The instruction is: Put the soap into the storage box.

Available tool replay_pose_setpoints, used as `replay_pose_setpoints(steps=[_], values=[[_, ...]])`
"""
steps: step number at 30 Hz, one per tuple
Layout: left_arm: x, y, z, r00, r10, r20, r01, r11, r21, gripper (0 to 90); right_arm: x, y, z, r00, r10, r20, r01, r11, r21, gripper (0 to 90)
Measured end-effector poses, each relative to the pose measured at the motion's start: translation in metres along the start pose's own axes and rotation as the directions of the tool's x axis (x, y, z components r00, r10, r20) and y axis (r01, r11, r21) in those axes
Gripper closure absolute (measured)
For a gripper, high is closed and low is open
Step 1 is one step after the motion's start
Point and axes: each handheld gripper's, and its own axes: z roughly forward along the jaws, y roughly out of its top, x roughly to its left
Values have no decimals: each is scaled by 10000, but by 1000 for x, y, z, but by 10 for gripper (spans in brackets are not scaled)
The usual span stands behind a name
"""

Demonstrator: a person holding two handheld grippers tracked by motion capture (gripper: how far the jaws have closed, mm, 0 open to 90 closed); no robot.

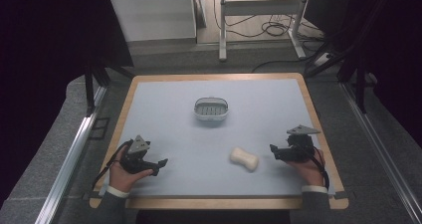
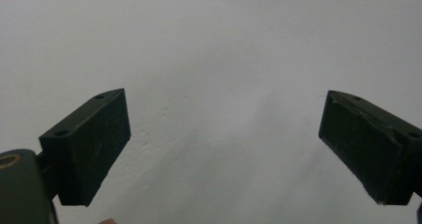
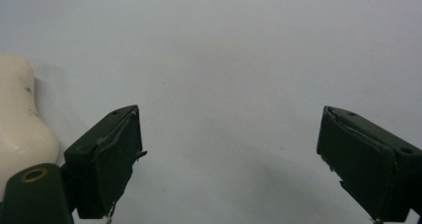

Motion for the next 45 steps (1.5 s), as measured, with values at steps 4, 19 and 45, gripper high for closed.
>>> replay_pose_setpoints(steps=[4, 19, 45], values=[[0, 0, 1, 10000, 24, 22, -24, 10000, 21, 65, -1, 0, -3, 10000, 18, -35, -18, 10000, -22, 108], [1, 0, 2, 10000, 6, 51, -7, 10000, 34, 65, -2, 7, -14, 9998, -95, -201, 96, 9999, 60, 108], [0, 0, 5, 10000, 44, 80, -45, 9999, 152, 65, 11, 31, -30, 9959, -607, -672, 600, 9981, -124, 131]])
